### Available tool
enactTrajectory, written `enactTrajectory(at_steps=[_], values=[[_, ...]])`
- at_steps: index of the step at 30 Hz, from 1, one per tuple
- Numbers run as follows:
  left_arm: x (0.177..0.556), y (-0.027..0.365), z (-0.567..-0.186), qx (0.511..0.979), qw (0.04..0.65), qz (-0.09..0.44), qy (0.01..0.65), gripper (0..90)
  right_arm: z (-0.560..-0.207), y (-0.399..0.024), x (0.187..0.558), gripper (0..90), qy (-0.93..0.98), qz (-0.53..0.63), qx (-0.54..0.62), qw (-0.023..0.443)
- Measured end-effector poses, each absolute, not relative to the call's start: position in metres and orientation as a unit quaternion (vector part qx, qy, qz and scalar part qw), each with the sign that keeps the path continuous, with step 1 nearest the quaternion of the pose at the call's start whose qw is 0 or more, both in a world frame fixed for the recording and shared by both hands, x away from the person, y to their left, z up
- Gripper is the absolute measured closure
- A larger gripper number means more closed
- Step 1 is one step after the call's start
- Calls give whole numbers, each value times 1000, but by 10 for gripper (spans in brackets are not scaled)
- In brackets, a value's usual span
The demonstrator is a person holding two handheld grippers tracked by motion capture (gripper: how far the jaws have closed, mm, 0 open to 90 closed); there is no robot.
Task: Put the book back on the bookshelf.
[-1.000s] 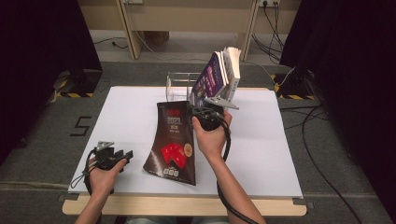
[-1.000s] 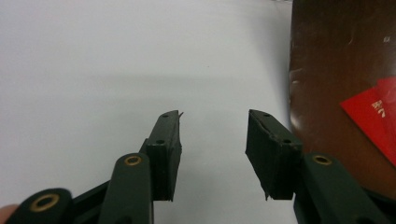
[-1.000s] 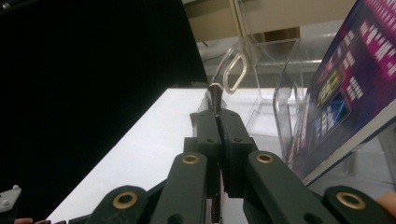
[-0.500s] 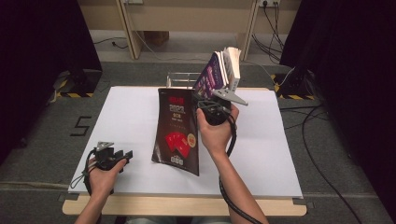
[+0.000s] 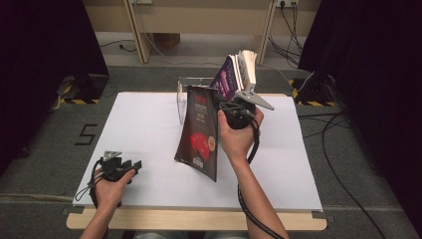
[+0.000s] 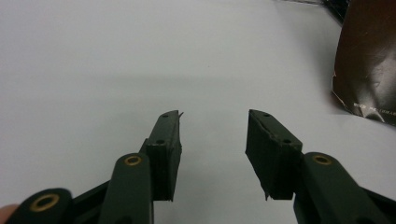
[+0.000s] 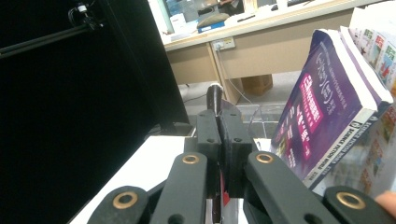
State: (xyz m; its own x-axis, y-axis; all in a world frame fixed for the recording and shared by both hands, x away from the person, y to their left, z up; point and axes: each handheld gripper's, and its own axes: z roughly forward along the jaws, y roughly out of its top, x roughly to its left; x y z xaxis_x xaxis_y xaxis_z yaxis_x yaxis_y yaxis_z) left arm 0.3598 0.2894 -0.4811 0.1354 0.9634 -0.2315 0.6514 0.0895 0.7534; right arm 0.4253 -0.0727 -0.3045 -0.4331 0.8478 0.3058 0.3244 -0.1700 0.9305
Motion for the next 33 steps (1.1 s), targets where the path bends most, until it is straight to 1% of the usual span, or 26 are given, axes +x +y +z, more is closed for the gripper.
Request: enactTrajectory(at_steps=[10, 20, 33], values=[[359, 289, -481, 647, 390, 199, 624, 544, -293, -62, 434, 882, 605, 595, 478, 226], [360, 290, -481, 646, 391, 198, 625, 545, -274, -45, 457, 882, 598, 602, 474, 234], [360, 291, -481, 645, 392, 197, 626, 544, -259, -28, 487, 882, 591, 609, 469, 246]])
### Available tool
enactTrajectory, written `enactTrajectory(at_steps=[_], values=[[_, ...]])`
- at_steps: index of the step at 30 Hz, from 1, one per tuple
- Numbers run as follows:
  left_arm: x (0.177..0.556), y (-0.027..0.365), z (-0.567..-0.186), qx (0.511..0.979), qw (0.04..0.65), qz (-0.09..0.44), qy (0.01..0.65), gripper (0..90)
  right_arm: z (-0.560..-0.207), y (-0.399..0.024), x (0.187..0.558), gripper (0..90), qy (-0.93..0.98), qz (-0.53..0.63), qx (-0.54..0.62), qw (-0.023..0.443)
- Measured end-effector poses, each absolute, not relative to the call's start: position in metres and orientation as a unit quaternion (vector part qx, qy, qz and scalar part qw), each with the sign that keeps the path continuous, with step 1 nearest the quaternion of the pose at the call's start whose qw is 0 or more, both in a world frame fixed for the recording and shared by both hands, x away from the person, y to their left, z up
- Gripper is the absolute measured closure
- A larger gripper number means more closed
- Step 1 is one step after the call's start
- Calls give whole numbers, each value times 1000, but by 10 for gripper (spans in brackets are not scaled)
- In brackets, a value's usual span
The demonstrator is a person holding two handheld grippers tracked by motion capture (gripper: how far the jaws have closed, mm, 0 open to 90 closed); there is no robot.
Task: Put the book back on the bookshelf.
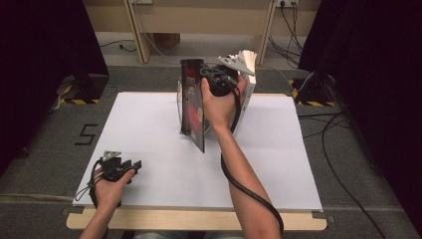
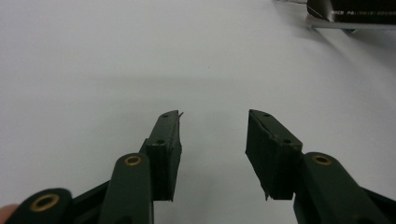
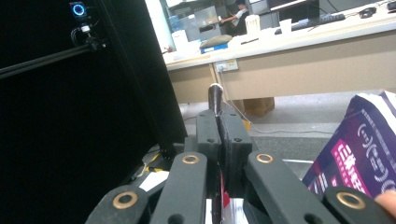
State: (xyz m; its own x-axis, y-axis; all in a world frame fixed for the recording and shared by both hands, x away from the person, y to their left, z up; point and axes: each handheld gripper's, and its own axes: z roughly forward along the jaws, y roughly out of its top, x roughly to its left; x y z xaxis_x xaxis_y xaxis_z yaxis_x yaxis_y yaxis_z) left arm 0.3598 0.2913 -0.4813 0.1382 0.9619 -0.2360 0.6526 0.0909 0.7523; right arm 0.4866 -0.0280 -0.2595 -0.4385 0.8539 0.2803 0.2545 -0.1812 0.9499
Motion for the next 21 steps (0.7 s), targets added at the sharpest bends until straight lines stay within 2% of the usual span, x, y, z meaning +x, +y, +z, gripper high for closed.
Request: enactTrajectory(at_steps=[13, 21], values=[[360, 293, -481, 643, 394, 197, 627, 544, -243, -13, 521, 881, 571, 618, 465, 275], [360, 296, -482, 639, 396, 197, 630, 544, -266, -6, 540, 879, 577, 602, 471, 287]])
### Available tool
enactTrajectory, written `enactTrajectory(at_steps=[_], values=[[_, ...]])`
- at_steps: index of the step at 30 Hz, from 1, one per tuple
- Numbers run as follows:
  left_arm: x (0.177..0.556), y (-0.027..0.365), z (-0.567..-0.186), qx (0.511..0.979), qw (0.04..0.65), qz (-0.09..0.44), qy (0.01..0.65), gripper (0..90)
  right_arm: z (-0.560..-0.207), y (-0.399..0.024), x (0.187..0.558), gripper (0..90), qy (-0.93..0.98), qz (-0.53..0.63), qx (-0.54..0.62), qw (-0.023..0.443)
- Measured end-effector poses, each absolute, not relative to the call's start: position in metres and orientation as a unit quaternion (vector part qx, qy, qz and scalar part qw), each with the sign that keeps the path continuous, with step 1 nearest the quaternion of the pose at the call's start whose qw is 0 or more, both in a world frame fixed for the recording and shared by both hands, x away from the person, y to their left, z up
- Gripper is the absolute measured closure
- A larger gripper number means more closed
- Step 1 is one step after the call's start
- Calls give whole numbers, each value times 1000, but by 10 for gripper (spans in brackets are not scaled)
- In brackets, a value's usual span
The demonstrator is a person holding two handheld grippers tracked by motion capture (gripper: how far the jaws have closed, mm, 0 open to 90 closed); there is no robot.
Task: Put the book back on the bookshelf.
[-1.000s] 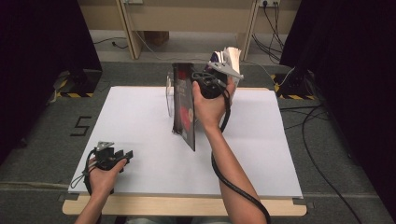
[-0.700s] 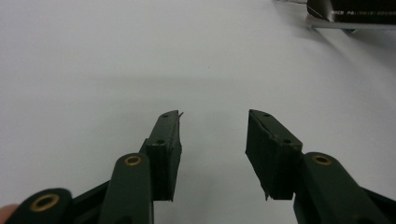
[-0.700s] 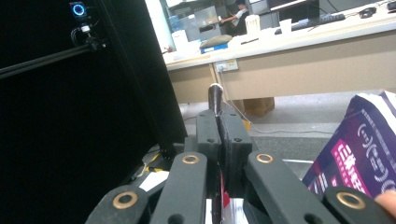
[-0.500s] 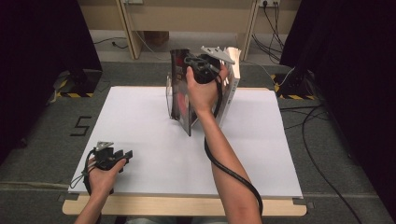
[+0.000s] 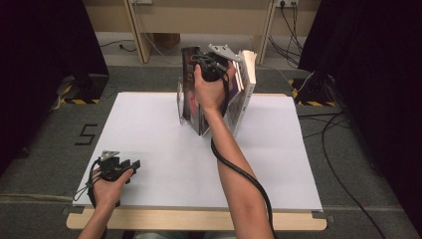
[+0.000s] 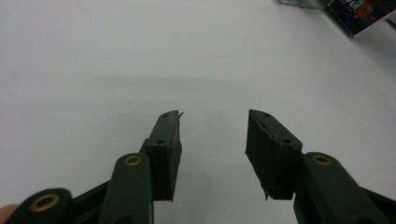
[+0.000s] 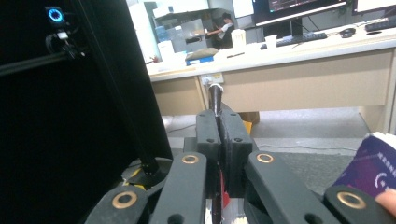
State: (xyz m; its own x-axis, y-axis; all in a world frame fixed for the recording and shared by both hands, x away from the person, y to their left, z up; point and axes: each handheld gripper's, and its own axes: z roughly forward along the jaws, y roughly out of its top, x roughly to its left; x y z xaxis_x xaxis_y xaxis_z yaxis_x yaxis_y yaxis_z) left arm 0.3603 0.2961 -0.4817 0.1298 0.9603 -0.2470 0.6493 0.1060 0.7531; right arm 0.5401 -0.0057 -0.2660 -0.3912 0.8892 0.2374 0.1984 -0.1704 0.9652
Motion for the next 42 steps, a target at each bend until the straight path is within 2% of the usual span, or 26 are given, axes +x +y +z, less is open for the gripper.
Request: enactTrajectory(at_steps=[9, 22, 32, 42], values=[[360, 294, -482, 642, 395, 197, 627, 544, -275, -14, 516, 875, 572, 606, 460, 307], [360, 289, -482, 646, 393, 196, 624, 544, -301, -26, 472, 868, 578, 609, 444, 313], [359, 290, -481, 644, 396, 196, 625, 544, -309, -33, 473, 796, 588, 588, 468, 299], [360, 290, -481, 645, 396, 195, 624, 544, -311, -35, 473, 824, 614, 561, 481, 278]])
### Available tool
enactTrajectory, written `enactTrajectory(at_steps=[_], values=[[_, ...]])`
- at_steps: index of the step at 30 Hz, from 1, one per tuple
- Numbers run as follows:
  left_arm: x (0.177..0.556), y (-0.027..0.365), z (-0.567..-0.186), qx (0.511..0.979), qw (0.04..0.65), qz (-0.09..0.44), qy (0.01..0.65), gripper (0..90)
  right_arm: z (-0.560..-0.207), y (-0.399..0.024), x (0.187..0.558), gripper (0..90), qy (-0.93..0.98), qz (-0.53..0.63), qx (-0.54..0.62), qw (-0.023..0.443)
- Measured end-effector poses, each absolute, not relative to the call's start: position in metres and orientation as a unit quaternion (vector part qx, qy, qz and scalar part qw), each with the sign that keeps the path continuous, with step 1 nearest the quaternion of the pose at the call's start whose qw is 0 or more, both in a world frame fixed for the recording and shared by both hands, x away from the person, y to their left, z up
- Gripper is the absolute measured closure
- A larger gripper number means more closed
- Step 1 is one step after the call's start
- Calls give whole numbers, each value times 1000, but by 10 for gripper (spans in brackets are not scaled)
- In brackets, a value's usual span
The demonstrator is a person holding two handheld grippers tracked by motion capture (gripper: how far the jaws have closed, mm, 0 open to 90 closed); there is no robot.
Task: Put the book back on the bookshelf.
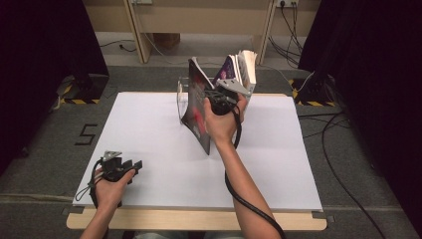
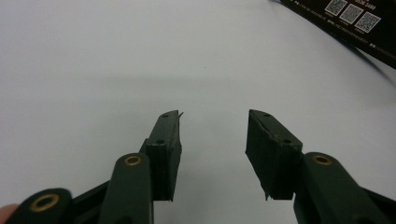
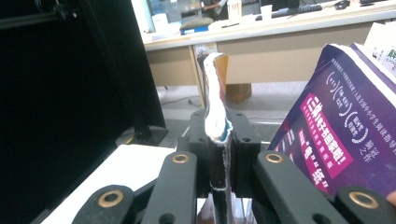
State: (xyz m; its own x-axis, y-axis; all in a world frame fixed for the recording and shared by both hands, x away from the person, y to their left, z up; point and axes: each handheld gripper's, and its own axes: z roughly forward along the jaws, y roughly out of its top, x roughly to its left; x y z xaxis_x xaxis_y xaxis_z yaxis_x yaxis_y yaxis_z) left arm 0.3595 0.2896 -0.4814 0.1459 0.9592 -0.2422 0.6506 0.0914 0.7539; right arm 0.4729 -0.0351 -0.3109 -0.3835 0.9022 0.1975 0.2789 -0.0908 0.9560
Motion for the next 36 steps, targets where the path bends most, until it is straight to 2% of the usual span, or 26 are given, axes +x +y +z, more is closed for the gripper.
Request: enactTrajectory(at_steps=[4, 10, 14, 26, 36], values=[[359, 289, -481, 646, 396, 196, 623, 544, -311, -37, 478, 802, 632, 544, 488, 257], [360, 288, -481, 647, 395, 195, 622, 544, -304, -35, 483, 862, 658, 516, 490, 245], [360, 289, -480, 646, 396, 196, 622, 544, -299, -34, 485, 870, 665, 508, 492, 239], [360, 291, -480, 644, 398, 197, 623, 544, -275, -14, 488, 872, 636, 542, 468, 288], [361, 294, -481, 641, 399, 196, 625, 544, -276, 1, 511, 872, 622, 544, 474, 305]])
